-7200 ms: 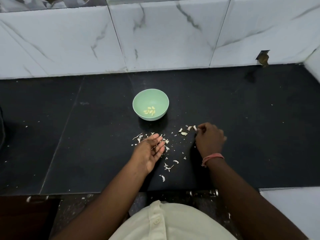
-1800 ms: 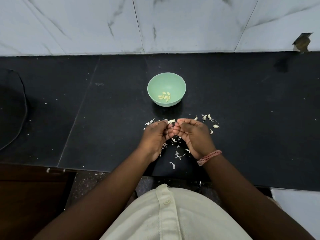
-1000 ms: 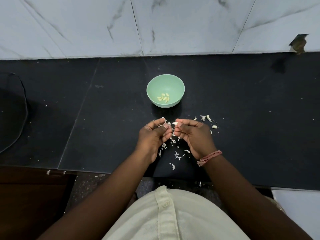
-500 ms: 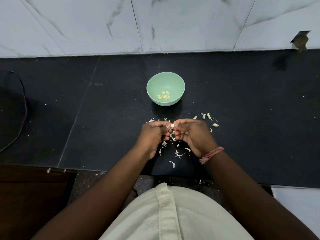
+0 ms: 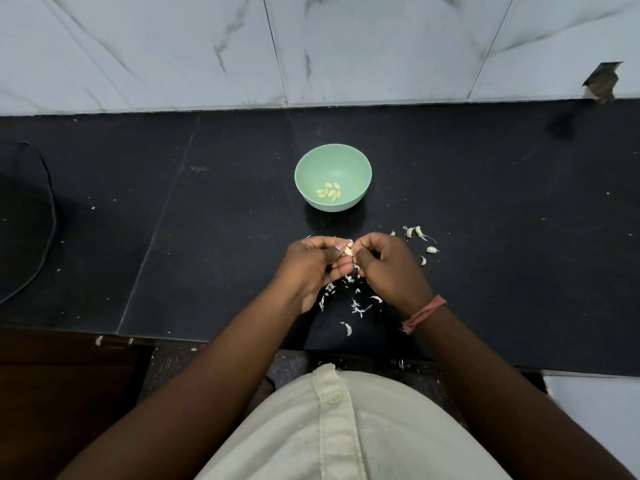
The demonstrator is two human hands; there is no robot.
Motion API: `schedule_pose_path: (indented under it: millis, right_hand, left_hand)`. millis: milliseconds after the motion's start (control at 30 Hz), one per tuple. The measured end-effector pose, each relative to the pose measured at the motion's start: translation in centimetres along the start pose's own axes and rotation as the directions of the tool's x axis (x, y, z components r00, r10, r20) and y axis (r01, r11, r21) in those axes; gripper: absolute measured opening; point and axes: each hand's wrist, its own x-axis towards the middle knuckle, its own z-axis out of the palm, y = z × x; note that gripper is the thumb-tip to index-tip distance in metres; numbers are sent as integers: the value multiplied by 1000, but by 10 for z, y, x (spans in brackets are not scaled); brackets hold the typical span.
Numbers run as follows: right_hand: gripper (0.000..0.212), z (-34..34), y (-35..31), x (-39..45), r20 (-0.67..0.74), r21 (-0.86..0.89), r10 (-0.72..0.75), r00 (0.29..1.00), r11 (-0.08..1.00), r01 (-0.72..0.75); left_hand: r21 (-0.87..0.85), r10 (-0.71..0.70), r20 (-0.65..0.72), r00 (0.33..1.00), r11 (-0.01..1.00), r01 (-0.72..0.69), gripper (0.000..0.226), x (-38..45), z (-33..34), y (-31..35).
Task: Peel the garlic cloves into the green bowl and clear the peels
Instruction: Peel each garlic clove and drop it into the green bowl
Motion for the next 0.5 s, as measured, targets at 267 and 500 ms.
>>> schedule_pose_path:
  millis: [267, 500]
  right_hand:
    - [16, 4, 1, -2, -40, -138, -82, 996, 988, 76]
    - [12, 13, 3, -2, -53, -249, -163, 985, 957, 145]
  left_hand:
    - [-27, 87, 52, 995, 996, -86, 21, -3, 1, -6]
    - [-98, 99, 37, 994, 991, -95, 22, -8, 4, -8]
